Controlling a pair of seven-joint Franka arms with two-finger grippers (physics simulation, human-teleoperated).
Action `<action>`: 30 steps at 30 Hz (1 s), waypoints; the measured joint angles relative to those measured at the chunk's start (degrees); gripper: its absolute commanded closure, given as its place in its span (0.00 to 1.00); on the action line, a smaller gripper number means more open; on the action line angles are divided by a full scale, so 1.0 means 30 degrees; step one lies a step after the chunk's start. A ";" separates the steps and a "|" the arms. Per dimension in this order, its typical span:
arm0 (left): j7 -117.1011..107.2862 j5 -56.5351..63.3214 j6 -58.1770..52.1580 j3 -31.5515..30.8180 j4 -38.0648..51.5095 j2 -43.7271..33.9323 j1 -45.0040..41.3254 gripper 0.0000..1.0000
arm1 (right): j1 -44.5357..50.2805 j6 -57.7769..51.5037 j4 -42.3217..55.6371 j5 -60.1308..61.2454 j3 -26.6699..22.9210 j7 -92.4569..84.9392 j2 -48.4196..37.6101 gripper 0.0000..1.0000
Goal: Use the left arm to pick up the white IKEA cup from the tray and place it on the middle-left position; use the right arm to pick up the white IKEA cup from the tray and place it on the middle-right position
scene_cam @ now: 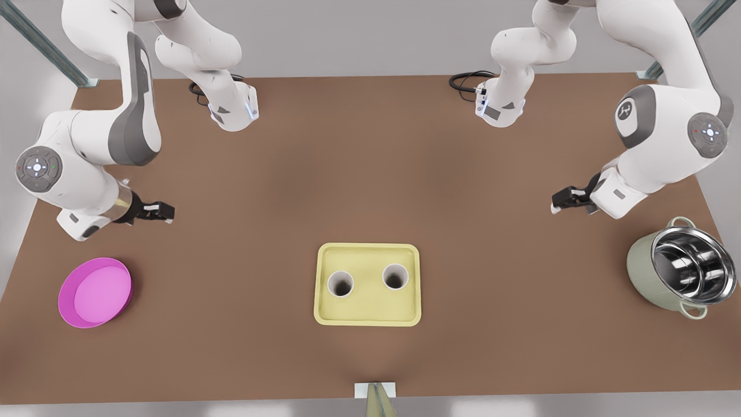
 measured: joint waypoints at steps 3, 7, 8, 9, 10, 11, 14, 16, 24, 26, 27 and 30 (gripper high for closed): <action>0.0258 0.0021 0.0500 -0.0562 0.0121 -0.0081 0.0146 0.00 | 0.0000 0.0598 0.0002 -0.0005 -0.0050 -0.0063 0.0014 0.00; -0.0431 0.1344 0.0997 -0.3123 0.2664 0.3170 -0.1922 0.00 | 0.0365 0.1351 0.0045 -0.0015 0.0122 -0.0070 0.0531 0.00; -0.0807 0.1815 0.1414 -0.3279 0.3224 0.4282 -0.3264 0.00 | 0.0954 0.1625 0.0124 -0.0034 0.0160 -0.0008 0.1079 0.00; -0.1225 0.2403 0.1953 -0.3349 0.3608 0.5327 -0.4187 0.00 | 0.1524 0.1995 0.0208 -0.0045 0.0192 0.0061 0.1696 0.00; -0.1665 0.2953 0.2442 -0.3381 0.4460 0.6488 -0.4804 0.00 | 0.1969 0.2455 0.0284 -0.0059 0.0252 0.0128 0.2433 0.00; -0.2092 0.3371 0.2860 -0.3393 0.5268 0.7571 -0.5293 0.00 | 0.2480 0.2952 0.0385 -0.0071 0.0293 0.0200 0.3129 0.00; -0.3279 0.4099 0.3855 -0.3410 0.5967 0.9555 -0.6103 0.00 | 0.3104 0.4870 0.0702 -0.0085 0.0904 0.0406 0.5308 0.00; -0.4075 0.4366 0.4581 -0.3401 0.6032 1.0616 -0.6906 0.00 | 0.3140 0.6013 0.1486 -0.0084 0.1545 0.0530 0.6738 0.00; -0.6438 0.5608 0.7690 -0.3176 0.6117 1.3000 -0.7162 0.00 | 0.5314 0.9082 0.4916 -0.0101 0.2227 0.1646 1.0696 0.00; -0.6880 0.5707 0.8716 -0.3089 0.6672 1.3661 -0.7167 0.00 | 0.5993 0.9621 0.6580 -0.0095 0.2250 0.2136 1.1812 0.00; -0.7083 0.5759 0.9193 -0.3074 0.6899 1.3997 -0.7181 0.00 | 0.6314 0.9837 0.7472 -0.0093 0.2245 0.2370 1.2506 0.00; -0.7628 0.5868 1.0270 -0.3077 0.7102 1.4330 -0.7312 0.00 | 0.6618 1.0541 0.8942 -0.0091 0.2372 0.2993 1.3880 0.00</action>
